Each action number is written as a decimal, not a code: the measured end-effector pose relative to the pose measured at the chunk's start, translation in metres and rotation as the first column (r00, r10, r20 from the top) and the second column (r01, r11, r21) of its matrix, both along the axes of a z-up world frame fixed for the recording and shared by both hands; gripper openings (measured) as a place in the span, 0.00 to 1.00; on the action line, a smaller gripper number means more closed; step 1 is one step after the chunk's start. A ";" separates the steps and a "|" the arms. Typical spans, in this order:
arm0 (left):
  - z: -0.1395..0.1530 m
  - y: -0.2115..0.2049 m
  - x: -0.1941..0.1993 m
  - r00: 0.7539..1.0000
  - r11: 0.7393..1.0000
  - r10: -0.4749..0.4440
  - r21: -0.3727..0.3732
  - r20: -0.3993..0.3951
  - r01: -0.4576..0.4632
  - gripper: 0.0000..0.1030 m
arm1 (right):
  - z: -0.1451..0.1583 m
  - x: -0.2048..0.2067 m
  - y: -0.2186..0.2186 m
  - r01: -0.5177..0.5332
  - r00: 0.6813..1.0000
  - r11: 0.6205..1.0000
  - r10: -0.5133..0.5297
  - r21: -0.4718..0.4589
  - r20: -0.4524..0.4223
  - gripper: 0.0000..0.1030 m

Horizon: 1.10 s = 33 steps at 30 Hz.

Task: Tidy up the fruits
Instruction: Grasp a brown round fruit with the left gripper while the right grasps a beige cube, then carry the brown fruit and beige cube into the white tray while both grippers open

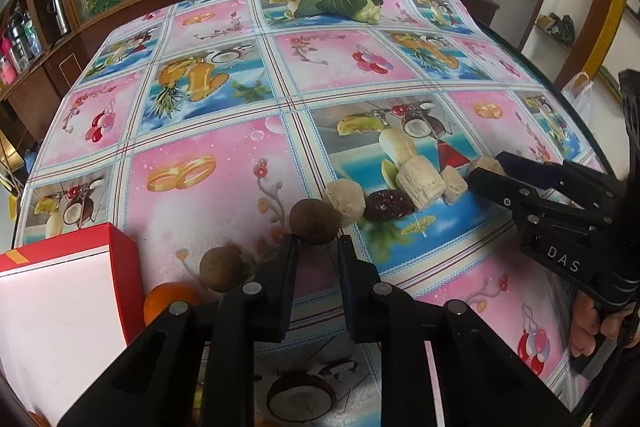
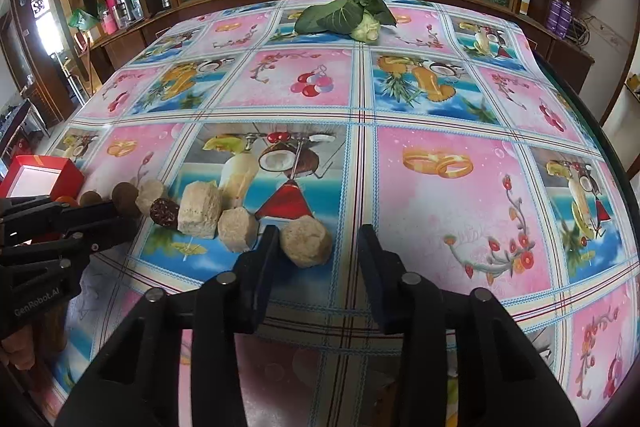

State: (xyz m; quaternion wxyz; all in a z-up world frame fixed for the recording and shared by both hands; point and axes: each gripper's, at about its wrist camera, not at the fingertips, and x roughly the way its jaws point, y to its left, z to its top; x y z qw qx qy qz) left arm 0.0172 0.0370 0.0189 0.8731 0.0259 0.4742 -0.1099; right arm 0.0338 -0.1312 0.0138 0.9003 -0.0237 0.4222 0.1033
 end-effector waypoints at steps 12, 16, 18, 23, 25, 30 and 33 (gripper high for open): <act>0.007 0.000 0.003 0.999 0.998 0.039 0.055 0.026 -0.040 0.34 | 0.000 -0.001 -0.002 0.002 1.000 1.000 -0.002 0.010 0.000 0.30; 0.005 -0.005 0.008 0.999 0.998 0.031 0.056 0.024 -0.032 0.35 | 0.000 -0.001 -0.002 0.001 1.000 1.000 0.000 0.013 -0.001 0.30; 0.004 -0.006 0.011 0.999 0.998 0.027 0.054 0.026 -0.029 0.35 | 0.000 -0.001 -0.002 0.001 1.000 1.000 -0.001 0.012 -0.001 0.30; -0.001 -0.006 0.014 1.000 0.999 0.022 0.026 0.009 -0.023 0.27 | 0.000 -0.001 -0.002 0.001 1.000 1.000 -0.001 0.013 -0.001 0.30; -0.001 -0.006 0.014 1.000 0.999 0.024 0.021 0.016 -0.025 0.24 | 0.000 -0.001 -0.002 0.001 1.000 1.000 -0.001 0.015 -0.001 0.30; 0.000 -0.007 0.012 0.999 1.000 0.031 -0.004 0.011 -0.031 0.24 | 0.000 -0.002 -0.003 -0.004 1.000 1.000 0.004 0.026 -0.001 0.28; 0.006 -0.007 0.005 0.999 0.999 0.036 -0.017 0.023 -0.036 0.24 | 0.001 -0.003 -0.004 -0.004 1.000 0.999 0.004 0.033 -0.001 0.28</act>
